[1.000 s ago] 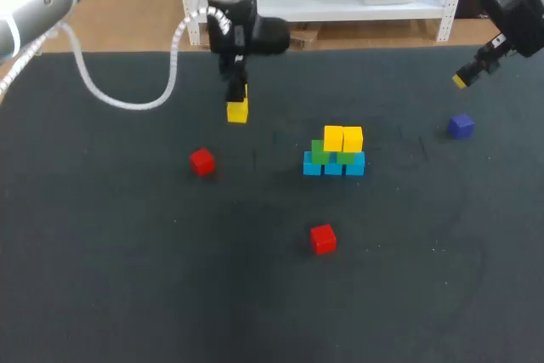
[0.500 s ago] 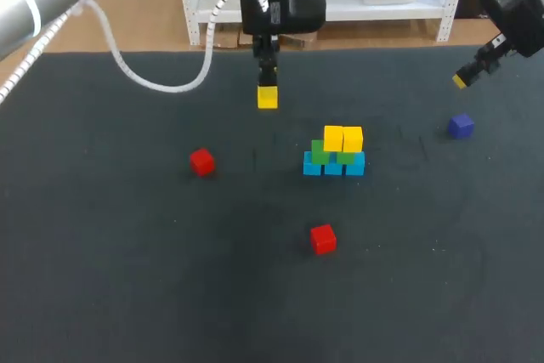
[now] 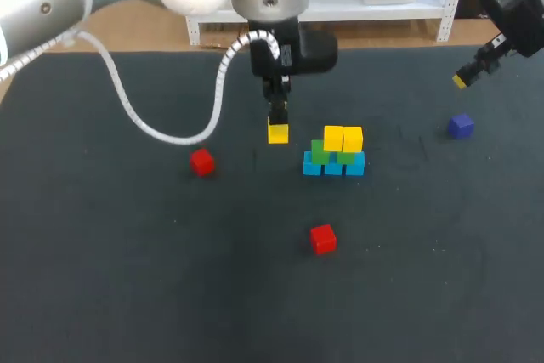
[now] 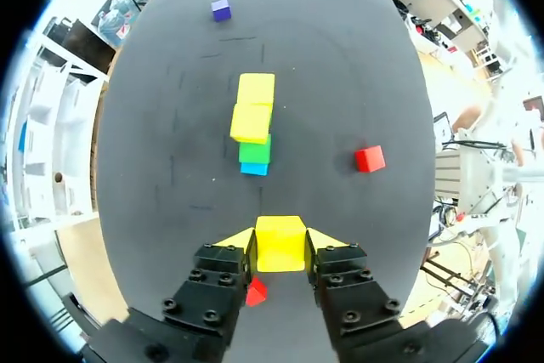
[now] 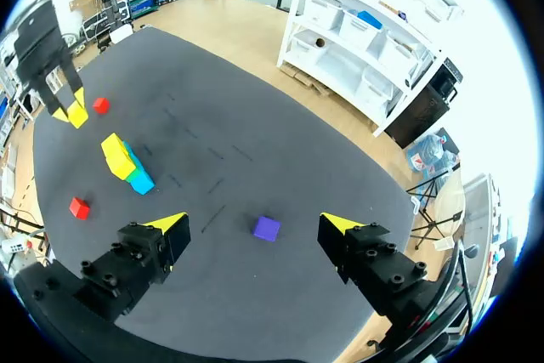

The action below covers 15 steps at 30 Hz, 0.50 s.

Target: Place the blue cubes, place green cubes on the blue cubes, place the yellow cubes on the green cubes, then place the red cubes on the yellow cubes, and place purple cube on the red cubes.

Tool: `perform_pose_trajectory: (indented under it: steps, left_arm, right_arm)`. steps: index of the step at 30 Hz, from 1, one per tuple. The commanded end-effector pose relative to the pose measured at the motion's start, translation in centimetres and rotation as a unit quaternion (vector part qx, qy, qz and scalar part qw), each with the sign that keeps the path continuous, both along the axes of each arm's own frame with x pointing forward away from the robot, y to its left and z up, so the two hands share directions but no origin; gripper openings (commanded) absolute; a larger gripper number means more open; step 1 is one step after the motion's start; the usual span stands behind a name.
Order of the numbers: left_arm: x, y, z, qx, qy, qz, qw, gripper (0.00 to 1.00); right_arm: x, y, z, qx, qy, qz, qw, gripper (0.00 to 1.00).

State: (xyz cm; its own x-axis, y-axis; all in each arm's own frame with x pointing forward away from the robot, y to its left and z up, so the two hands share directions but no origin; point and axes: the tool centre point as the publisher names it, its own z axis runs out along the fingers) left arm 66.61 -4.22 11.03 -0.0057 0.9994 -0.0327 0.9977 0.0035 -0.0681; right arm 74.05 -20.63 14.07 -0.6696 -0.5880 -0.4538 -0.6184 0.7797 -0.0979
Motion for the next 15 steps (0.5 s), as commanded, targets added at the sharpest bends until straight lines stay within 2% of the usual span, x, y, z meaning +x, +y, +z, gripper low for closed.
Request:
perform_pose_trajectory:
  steps: [1,15]
  left_arm:
    - [-0.9,-0.3,-0.1,0.001,-0.066,-0.001,0.998,0.00]
    - [0.7,-2.4,-1.2,-0.004,-0.065,-0.007,0.998,0.00]
  right_arm:
    - [0.1,0.0,-0.1,0.001,0.000,0.001,1.000,1.00]
    - [0.1,0.0,-0.1,0.001,0.000,0.001,1.000,1.00]
